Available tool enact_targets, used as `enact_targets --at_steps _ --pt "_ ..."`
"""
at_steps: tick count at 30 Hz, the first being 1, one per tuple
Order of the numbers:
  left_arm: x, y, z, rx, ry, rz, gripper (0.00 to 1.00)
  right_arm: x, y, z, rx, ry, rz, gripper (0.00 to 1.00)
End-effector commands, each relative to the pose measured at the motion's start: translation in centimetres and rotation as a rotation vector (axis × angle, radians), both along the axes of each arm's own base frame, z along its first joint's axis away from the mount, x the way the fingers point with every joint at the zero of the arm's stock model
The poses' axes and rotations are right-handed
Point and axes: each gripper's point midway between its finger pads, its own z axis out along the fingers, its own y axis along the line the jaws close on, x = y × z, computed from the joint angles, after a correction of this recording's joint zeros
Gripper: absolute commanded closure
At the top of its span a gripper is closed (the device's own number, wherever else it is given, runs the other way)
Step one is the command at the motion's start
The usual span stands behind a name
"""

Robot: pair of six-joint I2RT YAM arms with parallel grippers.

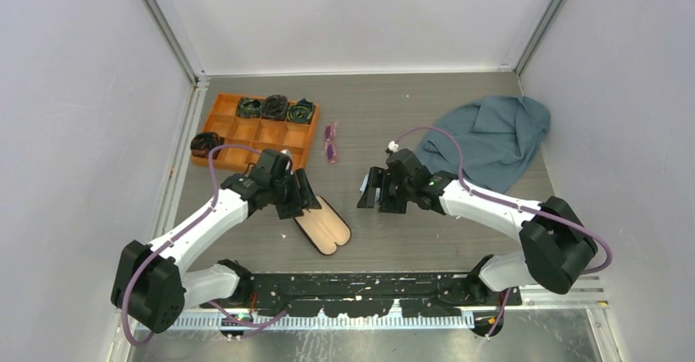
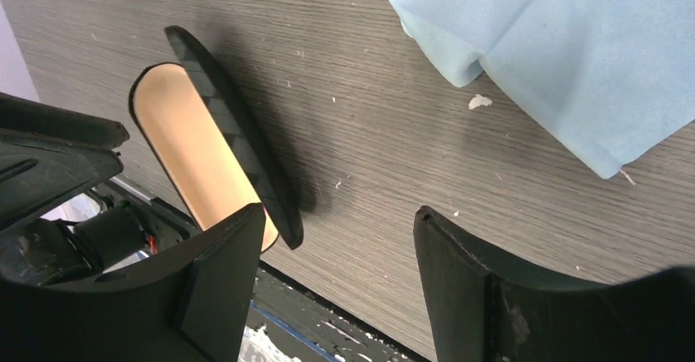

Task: Organize the sunglasses
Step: Adjust the sunglasses case at the center of the board.

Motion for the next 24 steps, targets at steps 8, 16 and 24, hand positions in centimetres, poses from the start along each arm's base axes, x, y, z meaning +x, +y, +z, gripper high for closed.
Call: enact_targets --at_steps 8,16,24 --pt "0.8 2.1 1.0 0.093 -0.033 -0.051 0.4 -2.3 2.5 1.0 0.027 -0.046 0.205 0.28" --pt "0.4 1.9 -1.0 0.092 0.032 -0.094 0.4 -3.6 3.4 0.2 -0.031 -0.072 0.269 0.28" --pt "-0.5 2.0 -4.5 0.091 0.139 -0.073 0.52 -4.1 5.5 -1.2 -0.064 -0.062 0.314 0.28"
